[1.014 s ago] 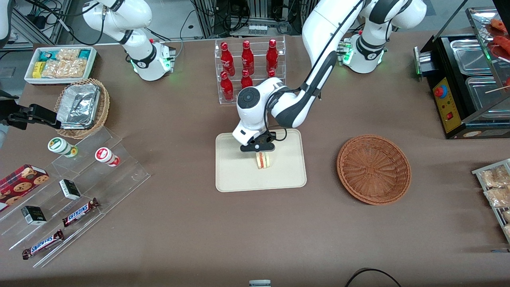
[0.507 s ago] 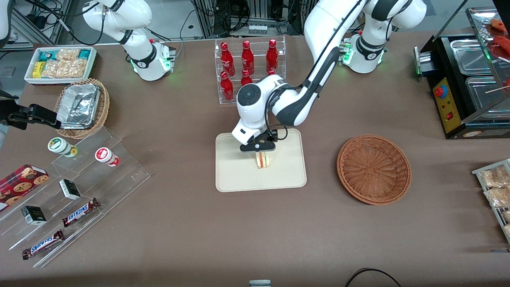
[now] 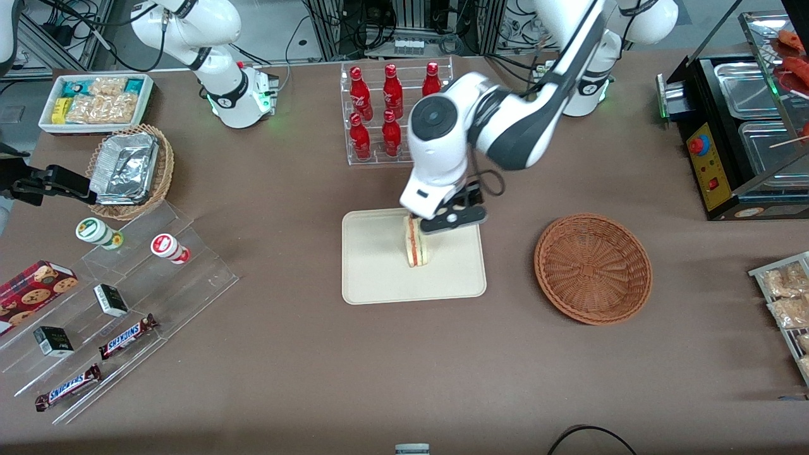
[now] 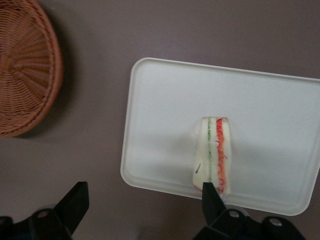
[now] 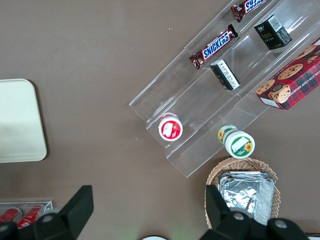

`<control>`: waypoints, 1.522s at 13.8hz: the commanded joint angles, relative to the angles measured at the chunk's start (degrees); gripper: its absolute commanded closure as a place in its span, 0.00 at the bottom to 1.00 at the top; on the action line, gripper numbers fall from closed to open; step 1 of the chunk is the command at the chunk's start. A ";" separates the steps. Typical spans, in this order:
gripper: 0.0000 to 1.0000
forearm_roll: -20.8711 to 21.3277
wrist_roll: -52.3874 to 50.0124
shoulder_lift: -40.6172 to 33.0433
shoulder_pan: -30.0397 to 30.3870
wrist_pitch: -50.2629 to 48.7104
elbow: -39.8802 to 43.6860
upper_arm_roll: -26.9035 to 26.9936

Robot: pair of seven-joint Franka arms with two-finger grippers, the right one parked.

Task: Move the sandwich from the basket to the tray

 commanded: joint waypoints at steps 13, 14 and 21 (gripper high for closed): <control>0.00 -1.39 38.44 -19.07 25.92 -17.07 -5.56 -0.15; 0.00 -1.48 40.12 -20.39 26.89 -17.07 -6.61 -0.15; 0.00 -1.48 52.62 -25.50 29.18 -17.07 -10.14 4.07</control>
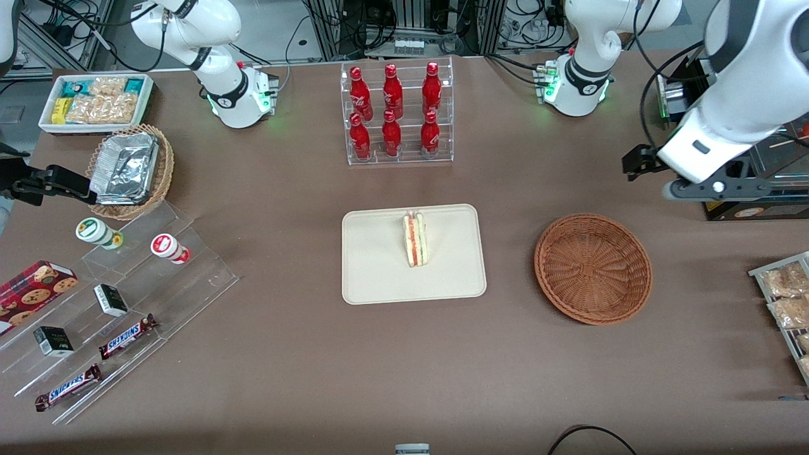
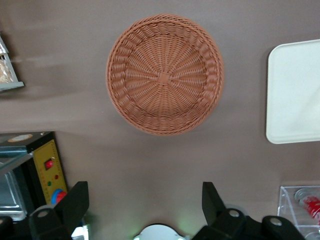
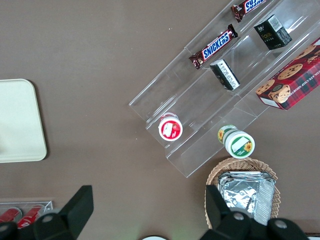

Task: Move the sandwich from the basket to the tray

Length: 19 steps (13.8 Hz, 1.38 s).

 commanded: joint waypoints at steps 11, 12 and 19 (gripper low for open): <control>0.00 -0.98 2.78 6.20 12.00 -0.82 10.07 -9.42; 0.00 -0.80 2.78 5.68 11.47 -0.73 9.63 -9.34; 0.00 -1.67 2.86 -1.53 11.64 0.77 1.98 -7.76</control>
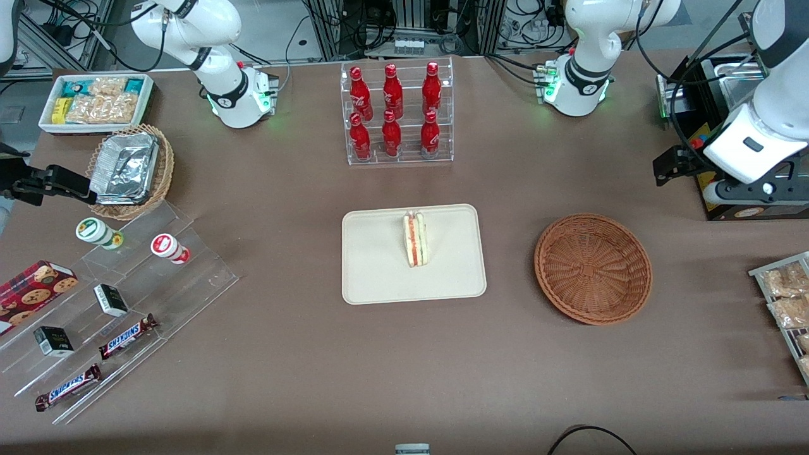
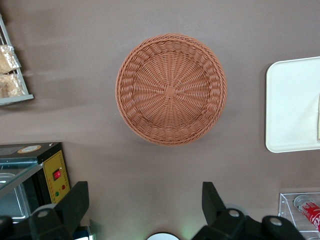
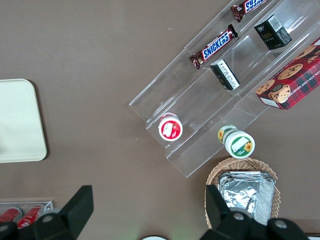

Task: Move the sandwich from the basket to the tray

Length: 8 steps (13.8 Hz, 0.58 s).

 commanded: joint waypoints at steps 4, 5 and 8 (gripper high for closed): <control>0.00 -2.57 2.06 -4.69 -0.39 1.09 -4.92 2.59; 0.00 -2.76 2.16 -4.70 -0.65 1.09 -4.83 2.77; 0.00 -2.67 1.45 -3.12 -0.91 1.09 -3.35 3.12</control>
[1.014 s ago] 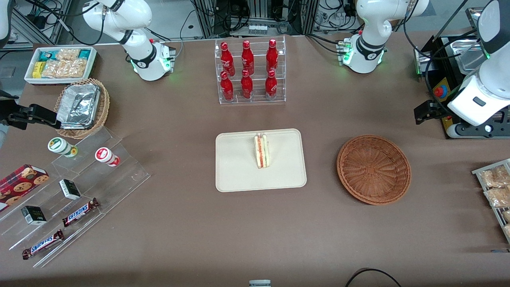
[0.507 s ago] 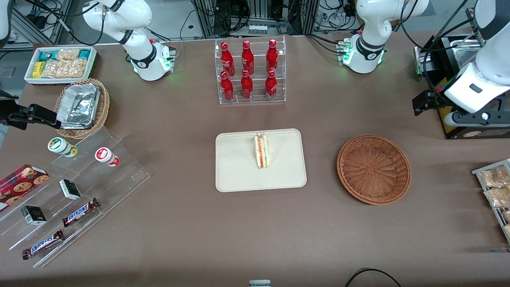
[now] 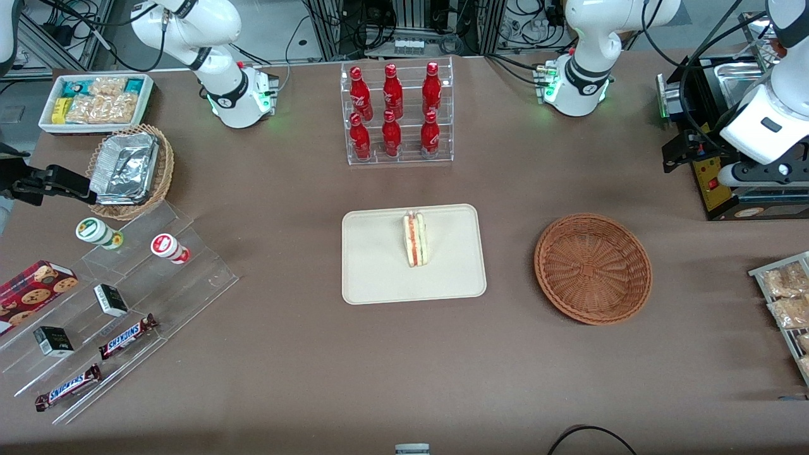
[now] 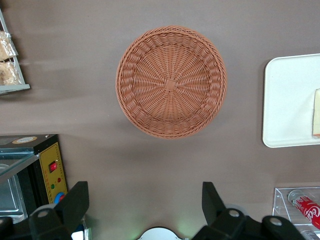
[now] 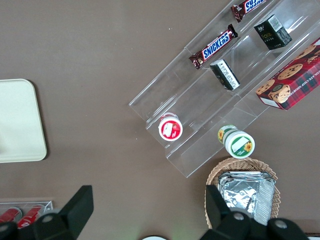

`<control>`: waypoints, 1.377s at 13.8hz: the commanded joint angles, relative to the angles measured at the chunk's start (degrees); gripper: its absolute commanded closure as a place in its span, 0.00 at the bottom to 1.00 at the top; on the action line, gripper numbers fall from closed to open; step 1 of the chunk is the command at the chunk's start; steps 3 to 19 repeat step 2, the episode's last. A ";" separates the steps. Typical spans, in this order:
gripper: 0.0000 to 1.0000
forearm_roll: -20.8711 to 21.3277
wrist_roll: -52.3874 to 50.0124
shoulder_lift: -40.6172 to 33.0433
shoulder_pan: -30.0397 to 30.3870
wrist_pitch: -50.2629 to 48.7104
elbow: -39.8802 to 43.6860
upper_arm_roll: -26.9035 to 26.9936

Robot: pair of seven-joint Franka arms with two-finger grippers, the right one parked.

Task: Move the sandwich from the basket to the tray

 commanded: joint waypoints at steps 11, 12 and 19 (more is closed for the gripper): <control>0.00 -0.57 1.11 0.29 -1.33 0.42 0.99 1.41; 0.00 -0.57 1.11 0.29 -1.33 0.42 0.99 1.41; 0.00 -0.57 1.11 0.29 -1.33 0.42 0.99 1.41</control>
